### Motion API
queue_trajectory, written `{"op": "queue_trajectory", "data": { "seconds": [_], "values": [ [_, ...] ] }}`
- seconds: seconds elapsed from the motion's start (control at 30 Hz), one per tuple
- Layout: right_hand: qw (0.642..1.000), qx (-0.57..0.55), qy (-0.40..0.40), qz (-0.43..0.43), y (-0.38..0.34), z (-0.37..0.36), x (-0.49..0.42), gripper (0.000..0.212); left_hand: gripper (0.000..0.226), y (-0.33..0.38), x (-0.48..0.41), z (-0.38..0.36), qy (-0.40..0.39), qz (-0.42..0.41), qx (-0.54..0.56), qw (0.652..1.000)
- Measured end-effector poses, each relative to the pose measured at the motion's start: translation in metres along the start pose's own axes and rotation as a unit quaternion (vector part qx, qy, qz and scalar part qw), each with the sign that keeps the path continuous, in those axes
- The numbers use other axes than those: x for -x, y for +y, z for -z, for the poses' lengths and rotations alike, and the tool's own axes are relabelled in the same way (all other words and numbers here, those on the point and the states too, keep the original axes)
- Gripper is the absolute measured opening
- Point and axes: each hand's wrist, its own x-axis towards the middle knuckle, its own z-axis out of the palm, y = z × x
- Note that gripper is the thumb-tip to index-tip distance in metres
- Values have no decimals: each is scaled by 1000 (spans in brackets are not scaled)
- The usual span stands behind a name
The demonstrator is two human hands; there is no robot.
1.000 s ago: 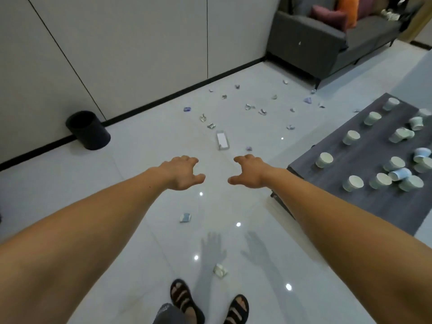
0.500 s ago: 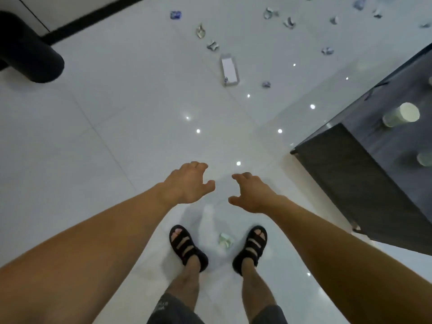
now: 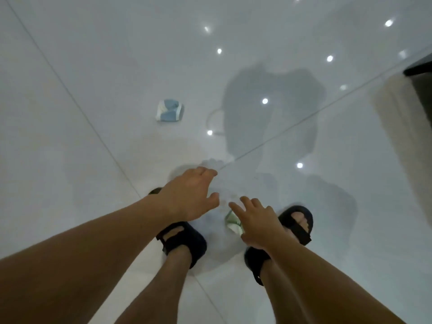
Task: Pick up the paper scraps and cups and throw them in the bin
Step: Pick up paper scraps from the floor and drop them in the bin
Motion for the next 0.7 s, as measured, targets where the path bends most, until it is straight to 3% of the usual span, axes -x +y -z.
{"op": "queue_trajectory", "data": {
  "seconds": [0.13, 0.3, 0.43, 0.53, 0.7],
  "values": [
    [998, 42, 25, 30, 8, -50, -36, 89, 61, -25, -30, -53, -42, 5, -6, 999],
    [989, 60, 87, 104, 8, -81, -54, 72, 59, -43, -49, -85, -56, 8, 1, 998],
    [991, -23, 105, 80, 9, -87, -55, 63, 59, -44, -50, -93, -49, 8, 27, 998],
    [980, -128, 151, 27, 1, -57, -53, 63, 61, -38, -40, -85, -37, 19, 71, 997],
    [931, -229, 271, 81, -23, 48, -34, 91, 57, -16, -15, -27, 13, 23, 205, 978]
  ]
}}
